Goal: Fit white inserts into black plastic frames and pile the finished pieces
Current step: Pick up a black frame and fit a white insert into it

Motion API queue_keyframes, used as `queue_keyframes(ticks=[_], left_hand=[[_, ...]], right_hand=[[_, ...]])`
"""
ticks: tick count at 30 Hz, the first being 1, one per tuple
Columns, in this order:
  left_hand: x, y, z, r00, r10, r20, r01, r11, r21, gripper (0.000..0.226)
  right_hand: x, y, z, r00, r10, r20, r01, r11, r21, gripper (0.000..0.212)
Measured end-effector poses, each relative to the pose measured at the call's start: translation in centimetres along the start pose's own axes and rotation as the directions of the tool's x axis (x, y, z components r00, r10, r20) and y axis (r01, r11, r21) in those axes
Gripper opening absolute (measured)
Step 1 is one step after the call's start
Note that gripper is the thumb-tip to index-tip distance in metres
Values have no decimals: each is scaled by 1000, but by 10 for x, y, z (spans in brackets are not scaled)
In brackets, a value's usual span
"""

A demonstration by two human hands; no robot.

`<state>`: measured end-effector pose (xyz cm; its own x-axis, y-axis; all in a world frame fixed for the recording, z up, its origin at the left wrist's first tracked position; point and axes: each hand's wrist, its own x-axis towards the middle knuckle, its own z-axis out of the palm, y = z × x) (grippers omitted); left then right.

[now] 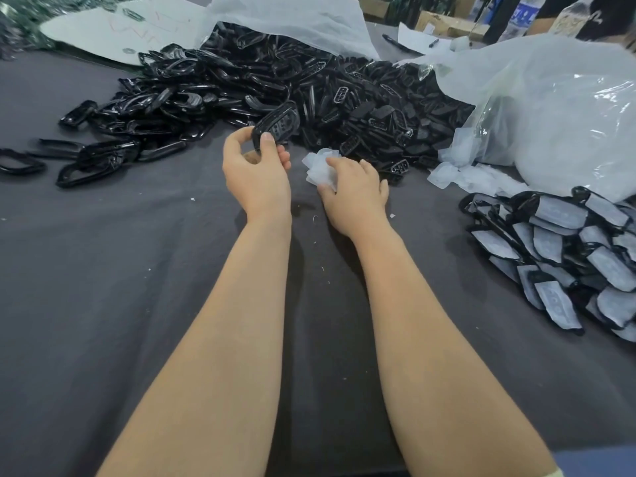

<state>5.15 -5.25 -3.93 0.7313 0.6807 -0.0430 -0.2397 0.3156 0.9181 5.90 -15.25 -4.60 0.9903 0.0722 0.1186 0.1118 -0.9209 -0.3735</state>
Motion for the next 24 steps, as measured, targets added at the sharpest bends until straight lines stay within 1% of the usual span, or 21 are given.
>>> queue_keyframes(ticks=[2,5,8,11,15,19,21,23,24], left_hand=[[-2,0,0,1000,-5,17,5,1000,4,12],[-3,0,1,999,-2,32,2,1000,17,11],[-3,0,1,999,-5,39,4,1000,22,12],[-3,0,1,999,0,39,0,1000,19,13],[-4,0,1,999,6,33,-7,1000,7,12],[-3,0,1,999,3,33,-3,1000,1,12],[-3,-1,2,1000,5,31,-5,1000,6,12],[-4,-1,1,999,8,33,-8,1000,6,12],[-4,-1,2,999,10,34,-10,1000,4,12]], right_hand=[[1,0,1,997,7,-74,-9,1000,-23,43],[1,-3,1,987,21,-162,-12,998,59,29],[-3,-5,-2,980,8,-198,20,990,138,24],[-4,-7,-4,983,-37,-178,66,985,158,25],[-4,-9,-6,992,-97,-78,108,982,158,21],[-4,-7,-6,993,-78,-90,94,975,199,23],[-5,-9,-5,995,-73,-73,87,971,221,33],[-3,-10,-3,996,-75,-43,81,983,167,45],[-2,-11,-2,996,-73,-42,78,988,130,47]])
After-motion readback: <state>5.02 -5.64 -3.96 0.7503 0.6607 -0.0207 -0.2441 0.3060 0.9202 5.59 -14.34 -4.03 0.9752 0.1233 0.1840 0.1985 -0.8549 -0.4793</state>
